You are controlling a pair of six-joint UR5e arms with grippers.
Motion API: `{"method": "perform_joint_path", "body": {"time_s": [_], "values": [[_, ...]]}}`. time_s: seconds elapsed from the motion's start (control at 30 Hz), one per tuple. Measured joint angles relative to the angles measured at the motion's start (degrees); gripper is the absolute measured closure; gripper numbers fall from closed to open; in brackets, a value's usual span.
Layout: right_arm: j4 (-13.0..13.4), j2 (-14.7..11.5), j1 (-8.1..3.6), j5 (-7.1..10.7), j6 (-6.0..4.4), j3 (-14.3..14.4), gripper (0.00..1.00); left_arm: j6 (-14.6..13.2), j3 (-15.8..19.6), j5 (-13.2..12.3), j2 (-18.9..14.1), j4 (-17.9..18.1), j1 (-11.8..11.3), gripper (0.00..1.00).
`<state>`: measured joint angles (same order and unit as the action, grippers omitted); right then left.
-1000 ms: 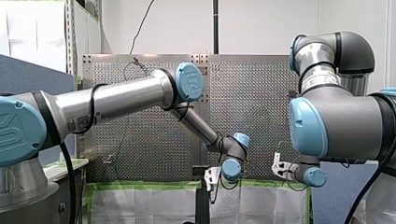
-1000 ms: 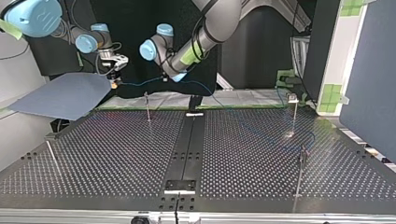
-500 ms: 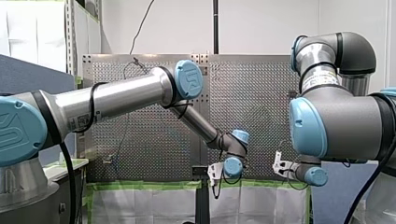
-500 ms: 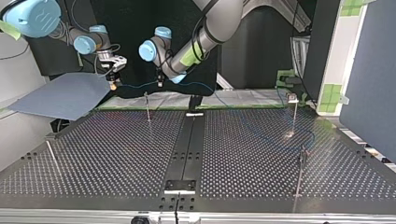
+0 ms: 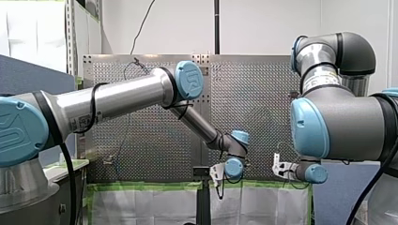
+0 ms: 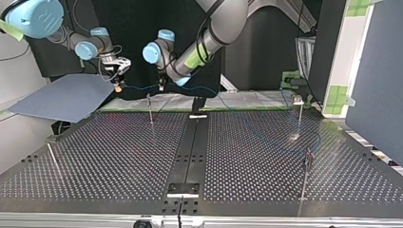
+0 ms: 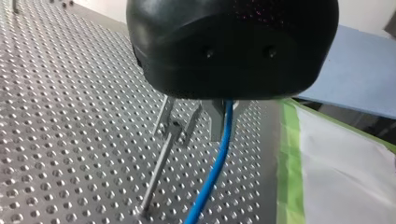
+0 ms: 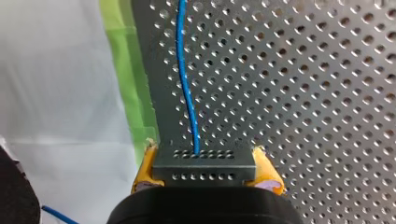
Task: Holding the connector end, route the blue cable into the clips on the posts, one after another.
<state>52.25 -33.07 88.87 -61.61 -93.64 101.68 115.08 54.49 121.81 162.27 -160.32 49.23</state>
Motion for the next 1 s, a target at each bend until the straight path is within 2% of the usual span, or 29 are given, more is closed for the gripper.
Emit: {"method": "perform_joint_path", "body": {"time_s": [0.17,0.27,0.5,0.73,1.0], "values": [[-0.6,0.0,0.32,0.06,0.43,0.0,1.00,1.3,0.0,0.0,0.1,2.3,0.2,0.95],[-1.0,0.0,0.14,0.03,0.49,-0.1,1.00,1.1,0.0,-0.2,0.1,3.1,0.1,0.95],[-1.6,0.0,-0.45,0.52,0.43,-0.2,1.00,0.8,-0.1,-1.4,0.9,3.5,-0.3,0.95],[-1.8,0.0,-0.16,1.00,0.35,-1.0,1.00,2.1,-1.6,-3.9,2.5,3.6,-0.3,0.95],[-1.9,0.0,0.25,1.43,0.24,-2.0,1.00,2.2,-3.7,-3.2,2.8,3.2,-0.4,0.95]]}}
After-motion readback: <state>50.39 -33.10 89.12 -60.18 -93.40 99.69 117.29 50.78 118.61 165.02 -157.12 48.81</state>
